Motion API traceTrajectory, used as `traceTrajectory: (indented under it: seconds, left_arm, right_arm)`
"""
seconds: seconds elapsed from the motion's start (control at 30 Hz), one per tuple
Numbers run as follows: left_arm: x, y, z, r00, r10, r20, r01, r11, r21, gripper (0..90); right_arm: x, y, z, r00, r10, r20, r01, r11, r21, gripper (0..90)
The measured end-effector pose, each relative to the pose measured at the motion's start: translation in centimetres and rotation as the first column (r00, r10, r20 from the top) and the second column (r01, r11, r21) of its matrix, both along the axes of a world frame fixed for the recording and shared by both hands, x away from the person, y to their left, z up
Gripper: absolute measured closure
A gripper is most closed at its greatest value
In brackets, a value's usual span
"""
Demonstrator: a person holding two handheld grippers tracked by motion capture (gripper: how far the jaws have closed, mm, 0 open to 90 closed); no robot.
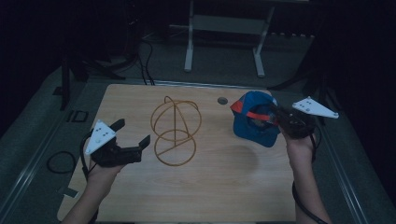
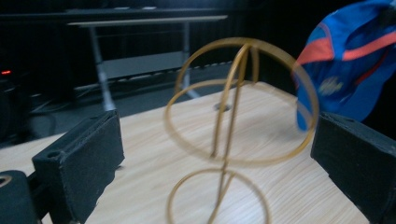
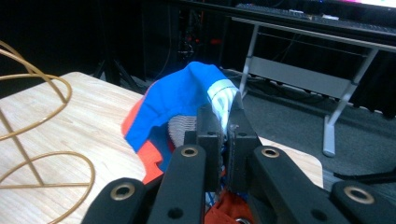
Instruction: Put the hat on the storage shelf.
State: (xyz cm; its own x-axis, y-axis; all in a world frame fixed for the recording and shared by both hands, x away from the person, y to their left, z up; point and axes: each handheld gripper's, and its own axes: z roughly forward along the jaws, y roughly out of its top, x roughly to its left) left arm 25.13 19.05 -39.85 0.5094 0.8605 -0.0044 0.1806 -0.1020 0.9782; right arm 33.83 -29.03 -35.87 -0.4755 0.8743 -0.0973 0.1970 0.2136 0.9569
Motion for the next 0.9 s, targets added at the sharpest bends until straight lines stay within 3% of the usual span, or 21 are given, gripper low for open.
traceTrajectory:
  seconds: [0.13,0.37,0.6,0.8,0.9]
  left_arm:
    - [0.7,-1.7,2.0,0.9977,-0.054,0.04,0.054,0.9985,0.015,2.7]
    - [1.8,-4.3,4.1,0.9904,-0.13,0.048,0.128,0.9912,0.035,2.7]
    - [3.3,-7.9,6.3,0.975,-0.209,0.076,0.204,0.9769,0.064,5.1]
    - [4.3,-10.9,6.9,0.9609,-0.269,0.065,0.263,0.9606,0.09,5.1]
    - [4.7,-12.2,6.7,0.9523,-0.303,0.037,0.299,0.9501,0.09,5.1]
  right_arm:
    - [-0.6,0.3,0.1,0.9996,0.027,0.006,-0.027,1.0,0.01,86.7]
    - [-1.5,1.1,0.3,0.9978,0.064,0.015,-0.064,0.998,0.006,86.7]
    - [-2.3,1.5,0.7,0.9941,0.107,0.019,-0.107,0.994,0.017,86.7]
    - [-3.2,1.9,0.8,0.9898,0.14,0.028,-0.14,0.99,0.012,86.6]
    - [-3.8,2.4,0.9,0.9862,0.162,0.033,-0.162,0.987,0.008,86.6]
